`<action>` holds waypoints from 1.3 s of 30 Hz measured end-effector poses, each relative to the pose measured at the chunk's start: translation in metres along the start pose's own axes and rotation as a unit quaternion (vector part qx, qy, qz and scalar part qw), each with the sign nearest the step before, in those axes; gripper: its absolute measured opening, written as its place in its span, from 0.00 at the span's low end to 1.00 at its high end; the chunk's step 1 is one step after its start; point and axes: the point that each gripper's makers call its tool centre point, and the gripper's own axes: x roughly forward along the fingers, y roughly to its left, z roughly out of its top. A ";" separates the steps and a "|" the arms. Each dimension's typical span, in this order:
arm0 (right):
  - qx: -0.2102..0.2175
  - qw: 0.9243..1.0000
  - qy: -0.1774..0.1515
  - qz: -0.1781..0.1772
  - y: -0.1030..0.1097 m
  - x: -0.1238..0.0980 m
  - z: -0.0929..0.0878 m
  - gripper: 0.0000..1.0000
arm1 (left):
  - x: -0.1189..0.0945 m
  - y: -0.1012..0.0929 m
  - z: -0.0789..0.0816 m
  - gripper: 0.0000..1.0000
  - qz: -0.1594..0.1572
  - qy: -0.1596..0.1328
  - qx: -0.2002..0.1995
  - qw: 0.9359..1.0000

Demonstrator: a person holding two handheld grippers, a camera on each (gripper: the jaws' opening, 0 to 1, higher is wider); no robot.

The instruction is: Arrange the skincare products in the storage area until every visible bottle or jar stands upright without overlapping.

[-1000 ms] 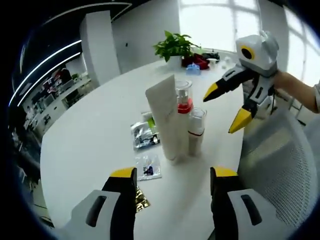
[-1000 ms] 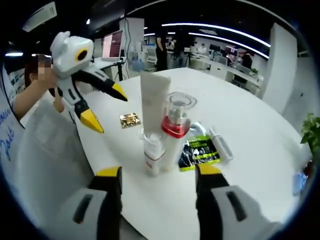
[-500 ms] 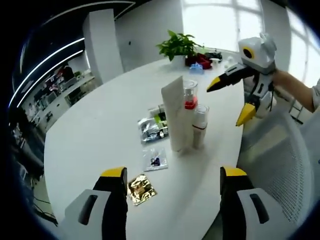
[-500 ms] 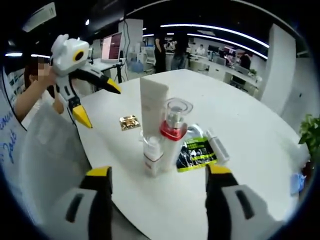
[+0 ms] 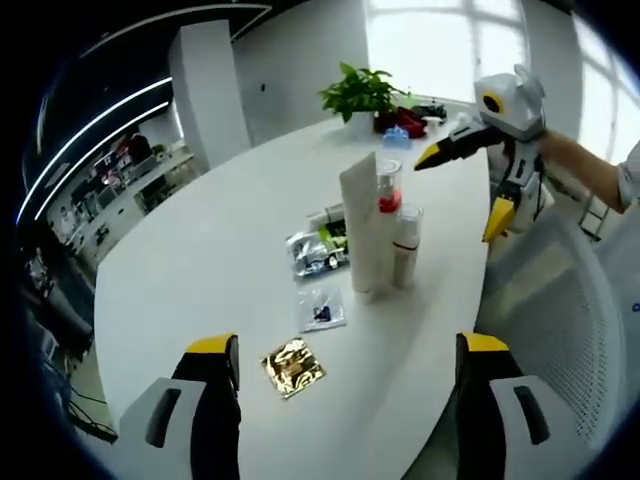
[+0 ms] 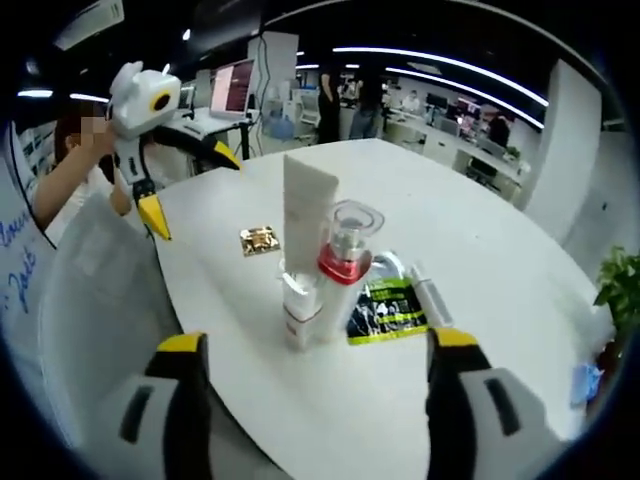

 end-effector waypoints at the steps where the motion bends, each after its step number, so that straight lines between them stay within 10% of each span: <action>1: -0.002 1.000 0.000 0.000 0.000 0.000 0.000 0.93 | 0.000 0.000 -0.001 0.89 -0.001 0.000 -0.001 1.000; 39: 0.009 0.998 0.055 0.038 -0.045 0.026 -0.017 1.00 | -0.001 0.020 -0.014 0.97 -0.007 0.002 -0.029 1.000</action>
